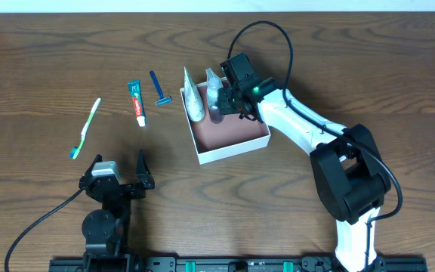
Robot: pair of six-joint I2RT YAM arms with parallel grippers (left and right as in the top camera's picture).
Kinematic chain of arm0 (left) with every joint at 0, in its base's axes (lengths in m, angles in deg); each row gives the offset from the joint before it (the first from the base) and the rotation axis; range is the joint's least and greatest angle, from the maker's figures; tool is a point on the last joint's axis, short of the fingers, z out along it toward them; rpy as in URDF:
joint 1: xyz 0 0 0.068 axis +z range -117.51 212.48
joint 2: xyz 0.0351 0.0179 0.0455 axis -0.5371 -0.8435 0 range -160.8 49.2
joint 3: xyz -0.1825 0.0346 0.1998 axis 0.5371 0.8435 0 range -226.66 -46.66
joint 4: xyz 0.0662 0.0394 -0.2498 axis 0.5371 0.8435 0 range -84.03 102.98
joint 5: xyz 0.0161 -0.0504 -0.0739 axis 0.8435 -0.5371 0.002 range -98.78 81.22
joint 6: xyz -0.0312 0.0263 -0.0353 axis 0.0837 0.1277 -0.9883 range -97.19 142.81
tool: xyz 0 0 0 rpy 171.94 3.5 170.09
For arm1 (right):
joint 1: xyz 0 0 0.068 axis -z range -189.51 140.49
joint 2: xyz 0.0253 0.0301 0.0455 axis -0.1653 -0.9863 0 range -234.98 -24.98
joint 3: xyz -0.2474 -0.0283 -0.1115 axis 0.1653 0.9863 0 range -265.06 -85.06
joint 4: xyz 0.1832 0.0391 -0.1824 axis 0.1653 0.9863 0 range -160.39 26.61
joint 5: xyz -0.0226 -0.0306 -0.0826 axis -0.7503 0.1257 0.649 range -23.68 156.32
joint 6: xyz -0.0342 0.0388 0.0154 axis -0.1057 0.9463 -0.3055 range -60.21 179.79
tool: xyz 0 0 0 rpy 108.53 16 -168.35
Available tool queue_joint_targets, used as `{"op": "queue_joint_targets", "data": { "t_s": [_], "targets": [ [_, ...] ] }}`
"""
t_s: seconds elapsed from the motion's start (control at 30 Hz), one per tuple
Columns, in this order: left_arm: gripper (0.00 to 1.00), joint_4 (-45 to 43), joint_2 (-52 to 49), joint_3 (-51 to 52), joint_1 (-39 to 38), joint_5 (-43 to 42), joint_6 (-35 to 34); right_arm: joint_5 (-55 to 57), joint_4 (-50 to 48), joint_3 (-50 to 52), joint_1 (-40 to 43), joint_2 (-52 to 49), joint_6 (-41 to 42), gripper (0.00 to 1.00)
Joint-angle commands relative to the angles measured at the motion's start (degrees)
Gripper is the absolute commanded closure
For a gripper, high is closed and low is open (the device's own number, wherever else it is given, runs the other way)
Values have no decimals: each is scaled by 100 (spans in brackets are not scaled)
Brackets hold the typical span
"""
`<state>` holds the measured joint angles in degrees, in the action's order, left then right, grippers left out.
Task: Pack container
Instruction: 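Adjust the soap bottle upright beside the tube and release it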
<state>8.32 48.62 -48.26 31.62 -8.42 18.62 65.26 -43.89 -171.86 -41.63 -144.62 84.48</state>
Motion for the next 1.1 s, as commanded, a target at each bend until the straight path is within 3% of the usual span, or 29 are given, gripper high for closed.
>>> {"op": "queue_joint_targets", "data": {
  "t_s": [0.0,0.8,0.9,1.07],
  "targets": [
    [2,175,42,138,17,68,72,57,-114,0,-52,-50,-271,99],
    [2,175,42,138,17,68,72,157,-787,0,-2,-50,-549,99],
    [2,175,42,138,17,68,72,162,-789,-20,28,-48,-546,91],
    [2,175,42,138,17,68,72,57,-772,-57,76,83,-575,55]
  ]
}}
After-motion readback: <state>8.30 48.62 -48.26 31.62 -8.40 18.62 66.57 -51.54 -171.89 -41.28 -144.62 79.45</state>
